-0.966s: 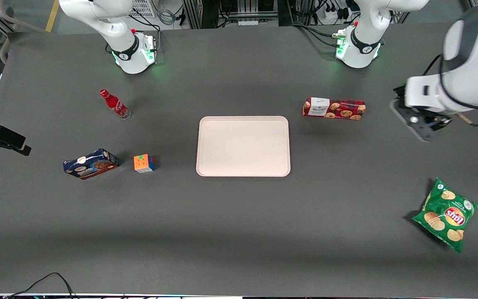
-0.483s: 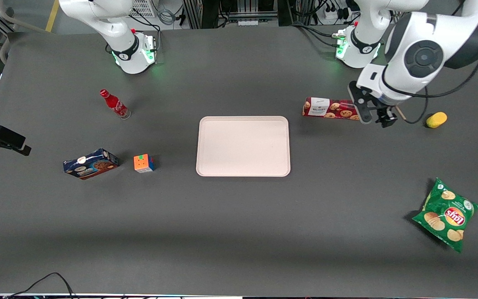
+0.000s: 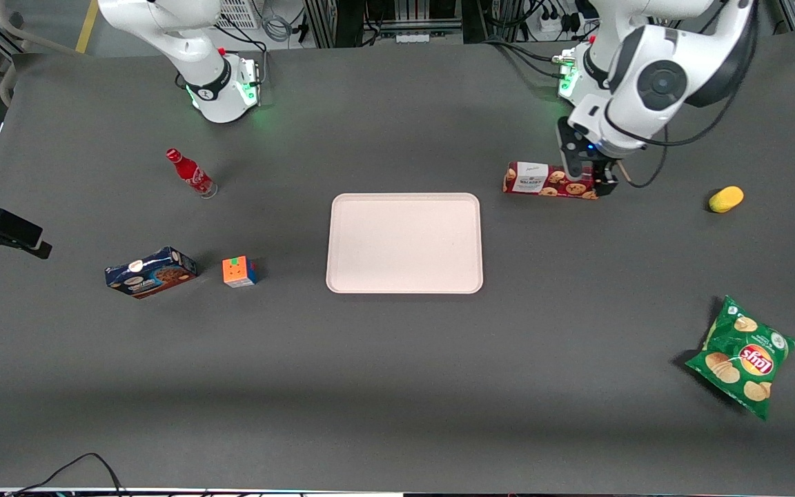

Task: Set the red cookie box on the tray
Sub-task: 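Lower the left gripper and close it on the cookie box's end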

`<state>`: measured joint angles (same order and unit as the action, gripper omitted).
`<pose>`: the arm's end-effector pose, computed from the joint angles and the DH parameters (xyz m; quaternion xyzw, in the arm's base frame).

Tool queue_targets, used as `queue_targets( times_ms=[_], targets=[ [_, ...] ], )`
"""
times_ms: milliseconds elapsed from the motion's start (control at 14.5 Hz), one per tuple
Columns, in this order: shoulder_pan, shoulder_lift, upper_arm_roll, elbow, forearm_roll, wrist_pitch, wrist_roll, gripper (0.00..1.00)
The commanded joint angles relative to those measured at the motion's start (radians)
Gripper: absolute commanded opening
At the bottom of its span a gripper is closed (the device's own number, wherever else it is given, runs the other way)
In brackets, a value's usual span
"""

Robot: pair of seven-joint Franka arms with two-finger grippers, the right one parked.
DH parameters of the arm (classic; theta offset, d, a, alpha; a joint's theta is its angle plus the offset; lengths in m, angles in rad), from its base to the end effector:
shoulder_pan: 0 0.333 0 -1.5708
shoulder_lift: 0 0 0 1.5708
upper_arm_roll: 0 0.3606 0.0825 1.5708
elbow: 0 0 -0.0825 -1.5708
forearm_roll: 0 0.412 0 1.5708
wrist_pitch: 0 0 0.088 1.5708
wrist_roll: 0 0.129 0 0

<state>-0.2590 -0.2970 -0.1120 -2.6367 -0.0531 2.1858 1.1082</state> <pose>0.3669 -0.1438 0.3331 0.7503 -0.6566 -0.0707 0.0319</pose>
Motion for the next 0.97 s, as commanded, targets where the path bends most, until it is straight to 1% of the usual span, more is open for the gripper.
queue_targets(
  times_ms=[0, 207, 483, 621, 897],
  targets=[
    [0.004, -0.053, -0.087, -0.158, -0.057, 0.200, 0.024, 1.00],
    [0.001, -0.025, -0.123, -0.209, -0.062, 0.325, 0.025, 1.00],
    [0.001, 0.047, -0.127, -0.278, -0.063, 0.510, 0.065, 1.00],
    [0.001, 0.059, -0.126, -0.301, -0.063, 0.543, 0.065, 1.00],
    [0.004, 0.064, -0.123, -0.322, -0.063, 0.549, 0.067, 1.00]
  ],
)
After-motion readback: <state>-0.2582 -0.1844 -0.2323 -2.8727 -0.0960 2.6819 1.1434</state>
